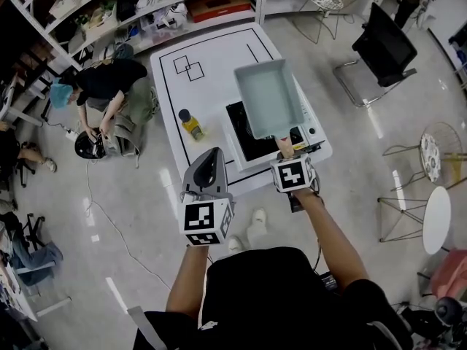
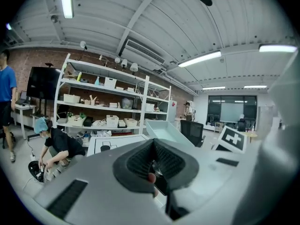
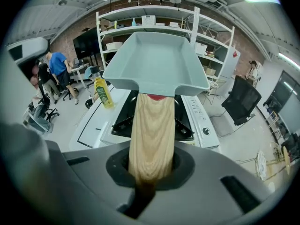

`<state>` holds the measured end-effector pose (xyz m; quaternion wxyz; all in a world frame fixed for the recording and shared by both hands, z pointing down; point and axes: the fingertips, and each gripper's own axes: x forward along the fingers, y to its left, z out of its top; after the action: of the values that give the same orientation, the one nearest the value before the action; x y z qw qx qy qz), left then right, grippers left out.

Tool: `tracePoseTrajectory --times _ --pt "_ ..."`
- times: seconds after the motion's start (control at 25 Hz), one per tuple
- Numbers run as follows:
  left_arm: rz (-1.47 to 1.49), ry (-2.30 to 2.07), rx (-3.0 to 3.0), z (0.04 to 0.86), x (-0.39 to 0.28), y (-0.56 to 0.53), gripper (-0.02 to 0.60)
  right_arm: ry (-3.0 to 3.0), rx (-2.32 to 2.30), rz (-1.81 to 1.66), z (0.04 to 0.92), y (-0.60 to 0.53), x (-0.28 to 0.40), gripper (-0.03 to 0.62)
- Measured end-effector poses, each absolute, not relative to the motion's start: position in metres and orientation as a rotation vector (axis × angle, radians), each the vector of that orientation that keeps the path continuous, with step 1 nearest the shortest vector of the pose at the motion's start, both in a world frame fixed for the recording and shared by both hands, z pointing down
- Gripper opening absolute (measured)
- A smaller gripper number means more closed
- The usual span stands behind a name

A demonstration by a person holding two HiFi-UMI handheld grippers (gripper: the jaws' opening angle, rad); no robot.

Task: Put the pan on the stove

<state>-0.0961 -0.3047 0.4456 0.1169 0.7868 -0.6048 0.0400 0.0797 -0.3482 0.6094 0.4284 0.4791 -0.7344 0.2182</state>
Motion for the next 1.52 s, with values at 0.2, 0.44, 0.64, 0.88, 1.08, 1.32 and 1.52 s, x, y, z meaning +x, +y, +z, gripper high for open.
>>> tracePoseTrajectory --times 0.2,0.44,0.64,0.88,1.08,1.32,1.52 --pt "0.147 -1.773 2.283 0.457 -0.098 -0.308 0.009 -1.794 1.161 0.562 0.628 -0.346 0.083 0.012" --pt "0.158 -1.774 2.287 0.460 -0.095 -0.314 0.009 -1.744 1.125 0.583 0.647 -0.343 0.089 0.012" --pt "0.171 -1.768 2.280 0.465 -0.096 -0.314 0.009 -1.706 1.106 0.591 0.657 -0.337 0.090 0.014" --pt "0.179 -1.766 2.276 0.470 -0.096 -0.315 0.009 -1.690 1.093 0.590 0.665 -0.338 0.090 0.014" --pt "0.185 -1.767 2.272 0.473 -0.095 -0.315 0.009 -1.677 1.087 0.597 0.670 -0.338 0.092 0.014" --pt "0.188 -1.764 2.269 0.475 -0.097 -0.315 0.009 -1.664 1.079 0.606 0.674 -0.337 0.092 0.014" --pt "0.191 -1.763 2.265 0.475 -0.099 -0.315 0.009 -1.655 1.076 0.601 0.674 -0.337 0.091 0.014"
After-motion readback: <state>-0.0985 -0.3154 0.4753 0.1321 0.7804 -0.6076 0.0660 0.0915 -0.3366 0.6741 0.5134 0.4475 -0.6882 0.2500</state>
